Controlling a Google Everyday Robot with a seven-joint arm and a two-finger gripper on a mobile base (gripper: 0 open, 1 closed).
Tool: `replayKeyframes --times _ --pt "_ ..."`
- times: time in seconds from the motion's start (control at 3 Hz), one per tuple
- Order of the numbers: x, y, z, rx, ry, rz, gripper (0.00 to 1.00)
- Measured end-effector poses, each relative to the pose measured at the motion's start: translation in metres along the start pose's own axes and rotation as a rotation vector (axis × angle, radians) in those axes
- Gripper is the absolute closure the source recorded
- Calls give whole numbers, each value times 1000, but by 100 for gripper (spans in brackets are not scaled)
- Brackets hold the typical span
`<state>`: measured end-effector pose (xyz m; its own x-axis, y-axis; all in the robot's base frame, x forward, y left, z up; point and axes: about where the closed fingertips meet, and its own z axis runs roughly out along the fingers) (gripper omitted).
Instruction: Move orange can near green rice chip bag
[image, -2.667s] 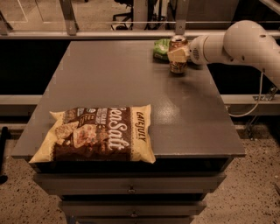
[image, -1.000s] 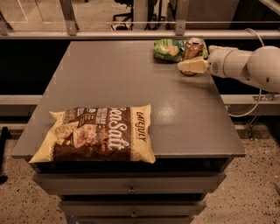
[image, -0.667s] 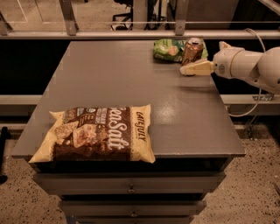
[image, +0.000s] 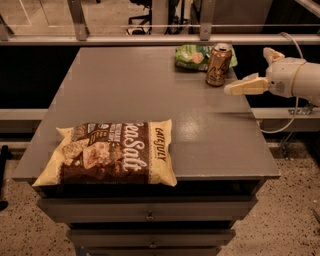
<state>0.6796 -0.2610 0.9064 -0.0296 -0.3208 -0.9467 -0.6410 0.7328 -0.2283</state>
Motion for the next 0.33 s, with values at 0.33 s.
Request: replayKeyframes --times 0.33 --pt "0 3 1 -11 2 -5 0"
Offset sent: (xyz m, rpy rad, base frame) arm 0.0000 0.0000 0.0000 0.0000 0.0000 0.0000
